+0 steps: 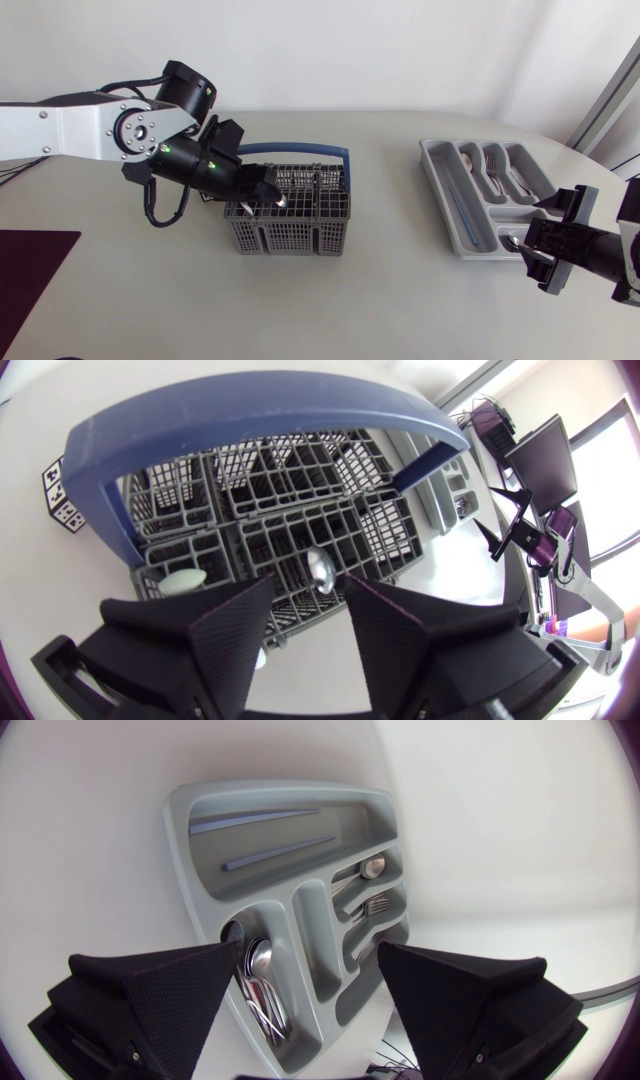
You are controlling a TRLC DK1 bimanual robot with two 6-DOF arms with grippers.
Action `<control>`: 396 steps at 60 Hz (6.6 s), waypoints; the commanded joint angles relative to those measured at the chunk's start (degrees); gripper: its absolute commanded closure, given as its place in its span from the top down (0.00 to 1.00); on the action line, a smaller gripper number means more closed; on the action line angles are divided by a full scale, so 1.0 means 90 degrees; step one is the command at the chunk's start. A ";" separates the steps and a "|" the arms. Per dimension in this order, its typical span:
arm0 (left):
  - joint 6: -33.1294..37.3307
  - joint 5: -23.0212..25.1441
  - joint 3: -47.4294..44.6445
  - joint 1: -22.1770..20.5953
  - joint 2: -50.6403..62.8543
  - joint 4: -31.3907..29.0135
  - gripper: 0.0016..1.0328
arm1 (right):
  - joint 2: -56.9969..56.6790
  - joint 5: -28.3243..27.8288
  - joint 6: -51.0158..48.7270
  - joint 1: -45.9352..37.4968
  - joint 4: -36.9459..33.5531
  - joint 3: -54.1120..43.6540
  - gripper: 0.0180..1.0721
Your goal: Transfer all utensils from the basket to the drawer tray.
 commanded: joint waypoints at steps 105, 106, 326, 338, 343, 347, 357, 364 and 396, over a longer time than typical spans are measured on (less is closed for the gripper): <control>-0.0376 0.2620 0.0047 0.0674 -0.1313 0.0376 0.04 | -0.0813 0.0130 0.0520 0.0510 -0.0936 -0.0108 0.95; -0.0376 0.2649 0.0066 0.0665 -0.1382 0.0376 0.04 | -0.0853 0.0111 0.0559 0.0530 -0.1004 -0.0078 0.95; 0.3677 -0.1043 -0.0715 0.0049 -0.1645 -0.0015 0.78 | 0.1120 -0.1032 -0.0427 -0.1111 -0.1336 0.1045 0.05; 0.3686 -0.1043 -0.0881 0.0215 -0.1772 -0.0024 0.78 | 0.1892 -0.0788 -0.0622 -0.1492 -0.0526 0.1123 0.05; 0.3686 -0.1052 -0.0881 0.0284 -0.1841 -0.0073 0.78 | 0.2126 -0.0622 -0.0622 -0.1492 -0.0077 0.1074 0.05; 0.3686 -0.1052 -0.0881 0.0411 -0.1909 -0.0112 0.78 | 0.2263 -0.0544 -0.0652 -0.1472 0.0236 0.1006 0.05; 0.3735 -0.1043 -0.0979 0.0694 -0.2046 -0.0151 0.78 | 0.2302 -0.0319 -0.0642 -0.1374 0.0382 0.0908 0.29; 0.3765 -0.1052 -0.1047 0.0821 -0.2124 -0.0181 0.78 | 0.2136 -0.0290 -0.0613 -0.1287 0.0363 0.0801 0.53; 0.3765 -0.1033 -0.1272 0.1309 -0.2417 -0.0269 0.78 | -0.0520 0.0521 0.1233 0.0501 -0.1942 0.1054 0.84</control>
